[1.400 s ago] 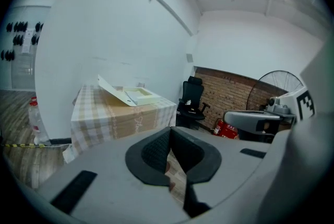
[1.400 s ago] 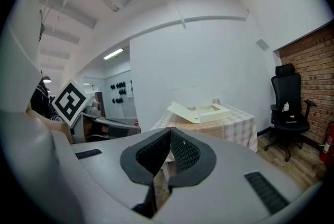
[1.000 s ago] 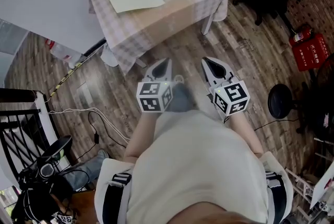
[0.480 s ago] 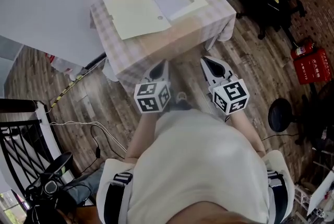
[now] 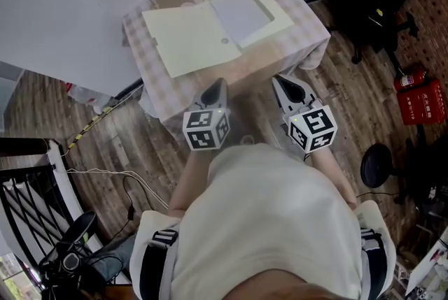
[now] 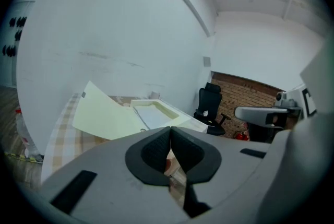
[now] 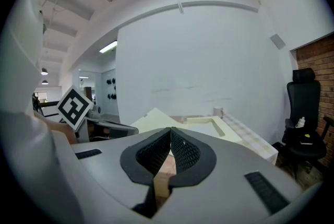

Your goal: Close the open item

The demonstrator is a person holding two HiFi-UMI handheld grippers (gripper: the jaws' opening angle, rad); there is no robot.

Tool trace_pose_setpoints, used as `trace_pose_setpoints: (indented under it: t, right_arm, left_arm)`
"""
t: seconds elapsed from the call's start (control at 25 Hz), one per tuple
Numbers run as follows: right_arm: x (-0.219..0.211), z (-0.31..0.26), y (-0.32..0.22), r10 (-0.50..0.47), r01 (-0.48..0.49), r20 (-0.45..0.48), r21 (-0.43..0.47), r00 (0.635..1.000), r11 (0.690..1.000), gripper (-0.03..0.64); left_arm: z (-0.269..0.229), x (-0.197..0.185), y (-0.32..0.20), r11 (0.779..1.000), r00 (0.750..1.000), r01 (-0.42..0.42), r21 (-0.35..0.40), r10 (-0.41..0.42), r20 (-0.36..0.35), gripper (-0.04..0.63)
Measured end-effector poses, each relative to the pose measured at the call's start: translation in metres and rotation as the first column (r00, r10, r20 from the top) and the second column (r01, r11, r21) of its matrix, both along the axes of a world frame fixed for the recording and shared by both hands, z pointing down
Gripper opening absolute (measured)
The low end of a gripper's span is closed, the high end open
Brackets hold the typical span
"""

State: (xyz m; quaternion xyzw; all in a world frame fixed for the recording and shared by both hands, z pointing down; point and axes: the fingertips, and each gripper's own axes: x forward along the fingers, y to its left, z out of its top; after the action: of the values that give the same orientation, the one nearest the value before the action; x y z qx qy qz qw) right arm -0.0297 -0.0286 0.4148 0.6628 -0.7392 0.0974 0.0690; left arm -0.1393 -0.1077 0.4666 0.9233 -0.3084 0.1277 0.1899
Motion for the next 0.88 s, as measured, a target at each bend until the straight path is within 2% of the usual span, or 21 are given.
trace_pose_setpoints:
  t: [0.16,0.48,0.76,0.88]
  right_arm:
    - [0.001,0.002,-0.028,-0.024,0.024,0.001,0.002,1.0,1.0,0.0]
    - [-0.005,0.019,-0.076,-0.089,0.09,0.022,-0.044,0.996,0.995,0.0]
    - [-0.011,0.023,-0.115,-0.228,0.229,0.031,-0.056,0.973,0.972,0.0]
    - [-0.006,0.021,-0.131,-0.307,0.307,0.023,-0.051,0.952,0.95,0.0]
  left_arm:
    - [0.006,-0.007,-0.027,0.999,0.999,0.037,0.015,-0.037,-0.002,0.006]
    - [0.03,-0.044,-0.07,0.985,0.984,0.174,-0.02,-0.173,0.034,0.006]
    - [0.046,-0.079,-0.093,0.945,0.945,0.325,-0.03,-0.323,0.059,0.008]
    - [0.053,-0.086,-0.097,0.919,0.917,0.394,-0.022,-0.392,0.072,0.008]
